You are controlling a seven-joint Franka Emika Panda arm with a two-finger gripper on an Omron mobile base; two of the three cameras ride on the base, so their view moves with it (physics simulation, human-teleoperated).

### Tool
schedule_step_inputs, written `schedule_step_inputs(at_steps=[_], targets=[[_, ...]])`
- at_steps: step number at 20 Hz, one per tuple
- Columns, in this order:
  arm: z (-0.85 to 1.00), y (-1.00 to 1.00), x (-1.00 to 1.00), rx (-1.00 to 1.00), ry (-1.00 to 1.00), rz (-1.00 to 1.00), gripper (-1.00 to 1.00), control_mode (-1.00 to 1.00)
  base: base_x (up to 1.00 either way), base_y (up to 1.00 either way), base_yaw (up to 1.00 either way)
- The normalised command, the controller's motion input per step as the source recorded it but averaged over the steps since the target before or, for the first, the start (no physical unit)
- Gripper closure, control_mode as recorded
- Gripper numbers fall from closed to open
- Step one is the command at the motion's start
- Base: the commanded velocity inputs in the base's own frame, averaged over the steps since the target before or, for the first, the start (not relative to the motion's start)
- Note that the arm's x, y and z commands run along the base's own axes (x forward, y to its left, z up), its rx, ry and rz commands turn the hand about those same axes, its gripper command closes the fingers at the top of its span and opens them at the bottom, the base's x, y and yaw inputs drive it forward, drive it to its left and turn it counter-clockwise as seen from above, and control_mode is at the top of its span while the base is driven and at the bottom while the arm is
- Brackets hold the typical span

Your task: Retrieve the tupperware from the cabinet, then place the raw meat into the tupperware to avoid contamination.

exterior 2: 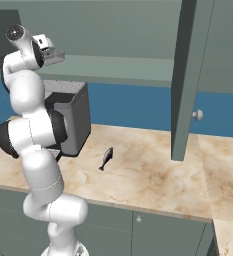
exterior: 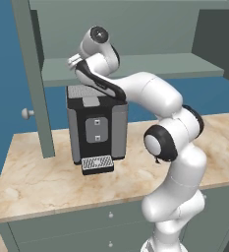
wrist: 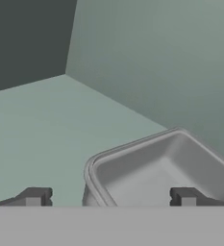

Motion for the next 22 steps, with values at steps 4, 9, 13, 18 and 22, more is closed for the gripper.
schedule_step_inputs(at_steps=[4, 9, 13, 18, 22], targets=[[0.00, 0.00, 0.00, 0.00, 0.04, 0.00, 1.00, -1.00, 0.00, 0.00, 0.00], [0.00, 0.00, 0.00, 0.00, 0.05, 0.00, 1.00, -1.00, 0.00, 0.00, 0.00], [0.00, 0.00, 0.00, 0.00, 0.06, 0.00, 1.00, -1.00, 0.00, 0.00, 0.00], [0.00, 0.00, 0.00, 0.00, 0.03, 0.00, 1.00, -1.00, 0.00, 0.00, 0.00], [0.00, 0.00, 0.00, 0.00, 0.00, 0.00, 1.00, -1.00, 0.00, 0.00, 0.00]])
